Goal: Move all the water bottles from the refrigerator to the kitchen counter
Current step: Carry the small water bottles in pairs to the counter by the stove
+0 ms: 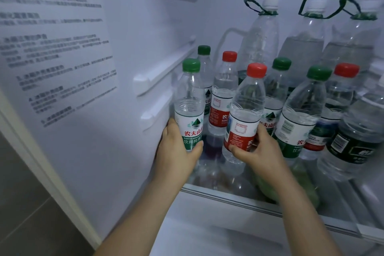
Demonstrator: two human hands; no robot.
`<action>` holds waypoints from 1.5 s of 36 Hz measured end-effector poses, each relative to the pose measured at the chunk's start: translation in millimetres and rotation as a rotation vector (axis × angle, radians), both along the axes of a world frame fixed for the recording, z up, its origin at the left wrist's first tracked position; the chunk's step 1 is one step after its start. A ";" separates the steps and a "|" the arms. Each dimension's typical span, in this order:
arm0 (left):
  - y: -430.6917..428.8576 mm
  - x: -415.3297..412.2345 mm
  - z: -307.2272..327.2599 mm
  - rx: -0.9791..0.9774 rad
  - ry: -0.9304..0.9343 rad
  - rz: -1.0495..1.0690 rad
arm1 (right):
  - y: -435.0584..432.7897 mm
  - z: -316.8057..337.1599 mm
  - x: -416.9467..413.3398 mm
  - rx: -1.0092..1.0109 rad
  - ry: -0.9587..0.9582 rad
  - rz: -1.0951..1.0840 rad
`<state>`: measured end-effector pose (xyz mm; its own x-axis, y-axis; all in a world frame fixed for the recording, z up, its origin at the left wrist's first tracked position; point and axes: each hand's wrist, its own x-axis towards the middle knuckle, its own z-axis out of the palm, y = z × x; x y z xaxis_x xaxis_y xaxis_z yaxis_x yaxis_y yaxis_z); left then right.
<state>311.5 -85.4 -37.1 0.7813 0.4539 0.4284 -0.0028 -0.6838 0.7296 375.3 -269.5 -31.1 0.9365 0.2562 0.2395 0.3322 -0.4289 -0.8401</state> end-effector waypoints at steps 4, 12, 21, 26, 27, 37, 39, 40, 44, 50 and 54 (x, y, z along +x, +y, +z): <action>-1.4 2.5 -0.9 -0.010 -0.004 0.031 | 0.4 -0.8 1.2 0.001 -0.003 -0.003; -7.3 1.9 0.6 -0.027 0.013 0.033 | 0.8 -2.9 1.1 0.013 -0.013 -0.008; -10.6 -6.8 4.4 -0.063 0.044 0.012 | 2.5 -5.2 -2.5 0.021 -0.012 -0.034; -18.3 -22.7 5.4 -0.070 0.067 0.011 | 2.5 -4.4 -10.6 0.027 -0.034 -0.070; -20.8 -27.3 5.1 -0.065 0.072 0.009 | 1.6 -4.3 -14.1 0.028 -0.042 -0.077; -41.2 -78.8 -1.0 -0.233 0.052 -0.034 | -18.8 -5.5 -67.5 0.085 -0.031 -0.139; -44.4 -89.7 0.0 -0.260 0.039 -0.021 | -23.1 -3.1 -75.5 0.078 -0.028 -0.137; -45.6 -93.9 0.3 -0.272 0.033 -0.019 | -25.0 -1.7 -78.6 0.075 -0.028 -0.137; -52.3 -110.4 5.6 -0.296 0.003 -0.052 | -30.5 5.4 -95.6 0.081 -0.033 -0.151; -62.8 -136.0 16.0 -0.308 -0.025 -0.128 | -41.3 17.3 -133.0 0.096 -0.058 -0.177; -64.0 -152.5 23.1 -0.335 -0.029 -0.185 | -48.0 27.9 -162.0 0.089 -0.094 -0.230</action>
<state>159.0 -149.4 -13.9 0.8532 0.4245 0.3030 -0.1276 -0.3933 0.9105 213.4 -317.5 -3.2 0.9404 0.0128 0.3400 0.3124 -0.4280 -0.8481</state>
